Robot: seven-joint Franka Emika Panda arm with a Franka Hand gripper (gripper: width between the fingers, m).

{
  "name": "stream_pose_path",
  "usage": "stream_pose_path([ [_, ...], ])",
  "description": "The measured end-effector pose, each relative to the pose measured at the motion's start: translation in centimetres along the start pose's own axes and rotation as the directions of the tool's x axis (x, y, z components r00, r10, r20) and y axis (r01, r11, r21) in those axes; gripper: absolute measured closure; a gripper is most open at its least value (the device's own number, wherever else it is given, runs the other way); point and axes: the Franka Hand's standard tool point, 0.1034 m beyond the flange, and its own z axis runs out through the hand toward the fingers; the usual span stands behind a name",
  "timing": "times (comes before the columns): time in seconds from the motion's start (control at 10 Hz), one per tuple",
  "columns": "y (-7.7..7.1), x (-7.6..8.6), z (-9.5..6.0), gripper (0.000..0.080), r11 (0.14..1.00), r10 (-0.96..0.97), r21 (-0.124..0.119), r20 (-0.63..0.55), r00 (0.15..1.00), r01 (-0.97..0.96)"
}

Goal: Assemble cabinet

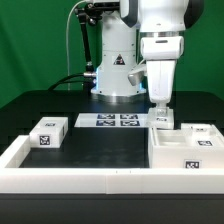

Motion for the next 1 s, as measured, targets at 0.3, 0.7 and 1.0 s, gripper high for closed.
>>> stream_pose_path([
  [0.3, 0.48, 0.59, 0.21, 0.0729, 1.0, 0.008, -0.001, -0.005, 1.0, -0.008],
  [0.7, 0.57, 0.57, 0.27, 0.0729, 1.0, 0.009, 0.0, -0.005, 1.0, -0.009],
  [1.0, 1.33, 0.53, 0.27, 0.0729, 1.0, 0.01, 0.0, -0.005, 1.0, -0.01],
])
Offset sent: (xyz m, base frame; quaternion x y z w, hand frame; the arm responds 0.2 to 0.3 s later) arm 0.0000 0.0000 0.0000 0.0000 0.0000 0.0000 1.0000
